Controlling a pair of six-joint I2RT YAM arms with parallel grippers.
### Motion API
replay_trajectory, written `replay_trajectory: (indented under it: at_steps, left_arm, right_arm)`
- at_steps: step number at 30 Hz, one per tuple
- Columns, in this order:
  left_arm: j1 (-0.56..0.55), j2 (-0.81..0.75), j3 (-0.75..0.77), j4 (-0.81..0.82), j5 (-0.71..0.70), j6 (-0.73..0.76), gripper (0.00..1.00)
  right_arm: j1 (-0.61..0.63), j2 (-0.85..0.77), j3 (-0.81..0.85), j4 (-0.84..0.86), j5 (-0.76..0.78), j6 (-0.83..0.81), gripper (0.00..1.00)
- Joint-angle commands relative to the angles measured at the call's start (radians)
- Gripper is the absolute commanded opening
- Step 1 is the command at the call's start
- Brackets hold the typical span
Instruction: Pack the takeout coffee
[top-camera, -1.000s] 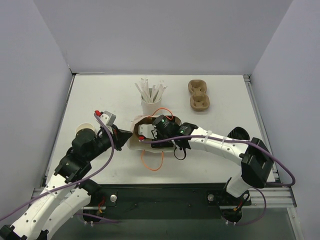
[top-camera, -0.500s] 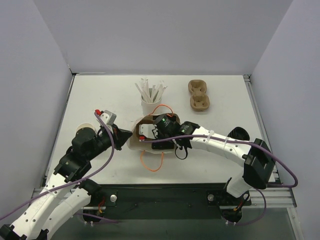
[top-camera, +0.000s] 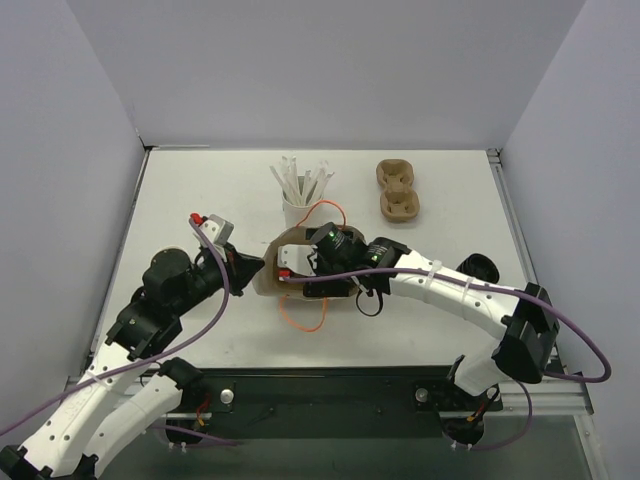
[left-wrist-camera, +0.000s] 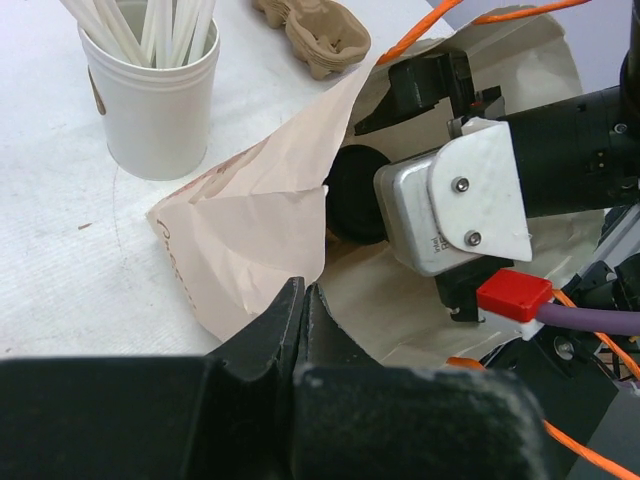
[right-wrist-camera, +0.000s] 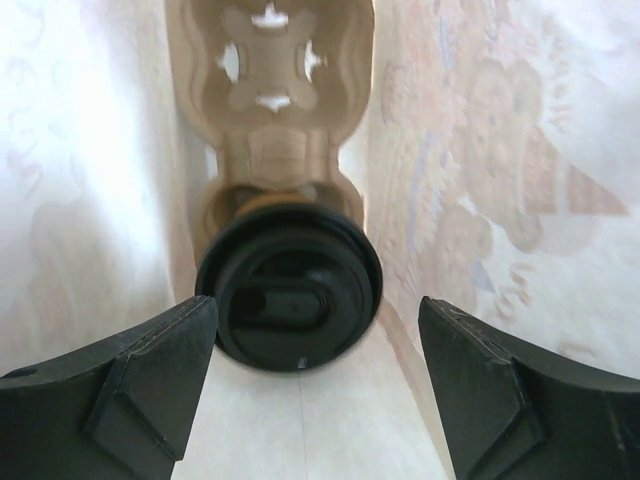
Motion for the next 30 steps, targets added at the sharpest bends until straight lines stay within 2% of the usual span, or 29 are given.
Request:
replay_trajectory:
  at_steps: [1, 8, 11, 25, 28, 30]
  left_arm:
    - [0.002, 0.014, 0.075, -0.035, -0.017, 0.013, 0.00]
    - [0.004, 0.048, 0.117, -0.069, -0.022, -0.006, 0.00]
    - [0.004, 0.063, 0.144, -0.092, -0.037, -0.018, 0.00]
    - [0.004, 0.148, 0.232, -0.142, -0.103, -0.056, 0.00]
    - [0.004, 0.163, 0.243, -0.132, -0.111, -0.073, 0.06]
    - [0.004, 0.175, 0.255, -0.110, -0.112, -0.082, 0.10]
  right_arm:
    - [0.012, -0.043, 0.040, -0.066, -0.041, 0.038, 0.82]
    - [0.038, -0.041, 0.060, -0.098, -0.084, 0.067, 0.75]
    - [0.041, -0.041, 0.120, -0.124, -0.089, 0.096, 0.72]
    - [0.029, -0.100, 0.243, -0.148, -0.232, 0.274, 0.70]
    - [0.029, -0.088, 0.310, -0.158, -0.197, 0.340, 0.71]
    - [0.029, -0.058, 0.415, -0.213, -0.173, 0.364, 0.71]
